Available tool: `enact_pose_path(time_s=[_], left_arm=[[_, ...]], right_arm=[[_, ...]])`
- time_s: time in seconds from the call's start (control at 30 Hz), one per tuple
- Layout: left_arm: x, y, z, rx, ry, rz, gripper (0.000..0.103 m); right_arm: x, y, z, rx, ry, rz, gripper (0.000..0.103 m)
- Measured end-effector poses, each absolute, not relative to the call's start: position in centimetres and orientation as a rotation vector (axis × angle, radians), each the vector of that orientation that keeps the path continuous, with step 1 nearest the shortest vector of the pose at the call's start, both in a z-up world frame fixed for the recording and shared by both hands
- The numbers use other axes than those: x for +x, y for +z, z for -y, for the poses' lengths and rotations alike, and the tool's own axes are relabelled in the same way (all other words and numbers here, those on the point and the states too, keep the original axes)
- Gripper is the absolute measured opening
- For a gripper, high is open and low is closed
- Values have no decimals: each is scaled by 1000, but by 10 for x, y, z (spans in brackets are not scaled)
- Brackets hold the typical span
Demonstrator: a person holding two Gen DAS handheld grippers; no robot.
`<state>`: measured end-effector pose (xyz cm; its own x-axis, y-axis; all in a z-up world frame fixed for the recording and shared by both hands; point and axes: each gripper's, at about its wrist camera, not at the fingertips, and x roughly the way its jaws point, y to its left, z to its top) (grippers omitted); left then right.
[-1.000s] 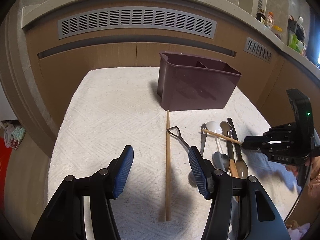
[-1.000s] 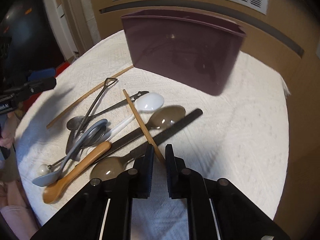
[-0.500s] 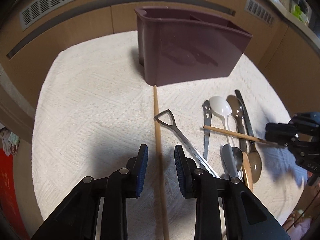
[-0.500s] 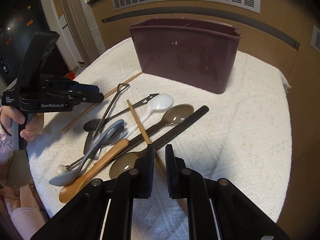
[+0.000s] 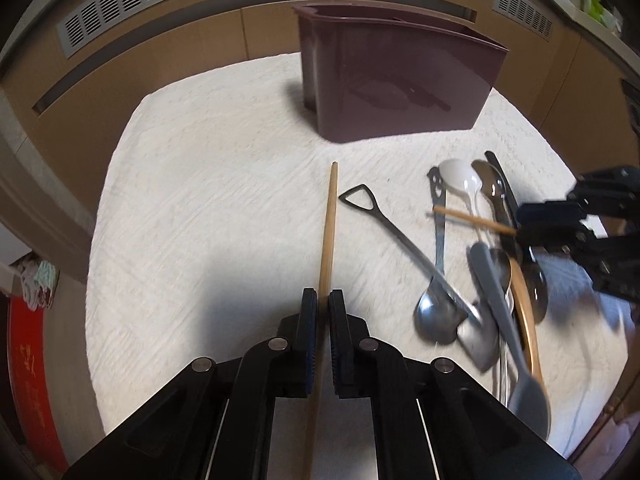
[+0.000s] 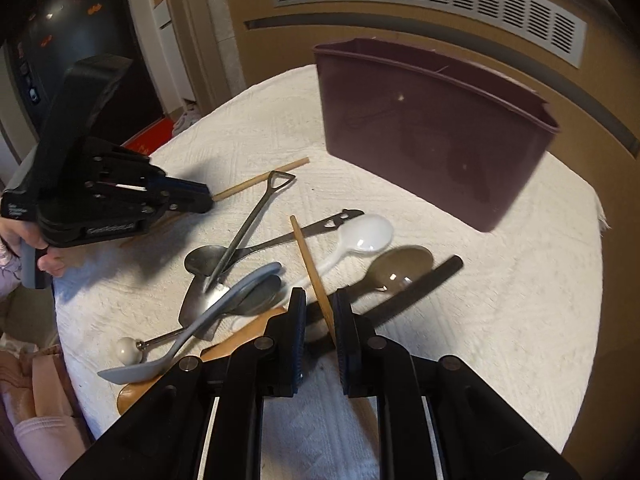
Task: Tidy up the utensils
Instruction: 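Grasp a wooden chopstick with the left tool while the right tool grasps the other chopstick, then lift both chopsticks upright and lower them into the maroon caddy with both tools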
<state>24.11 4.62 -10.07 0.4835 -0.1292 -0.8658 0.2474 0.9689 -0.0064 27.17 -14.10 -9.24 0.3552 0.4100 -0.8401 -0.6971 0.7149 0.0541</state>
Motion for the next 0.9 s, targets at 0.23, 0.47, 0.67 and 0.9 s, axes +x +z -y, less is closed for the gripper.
enact_pose_path(time_s=[0.23,0.47,0.67,0.9], left_arm=[[238,-95,-53,95,-290,-1078,8],[264,-99,-39,144,-288,-1144,9],[278,-100,-29,159,-267,-1138,7],[245,-71,-37,-24,-215,-862,6]], right_arm=[[282,-103,127,-385,718,-1025,13],[270,-100,129,-347,688,-1037,5],[267,-78,163,-175,631,-964,5],[255,-47,200,19,566,-855,5]])
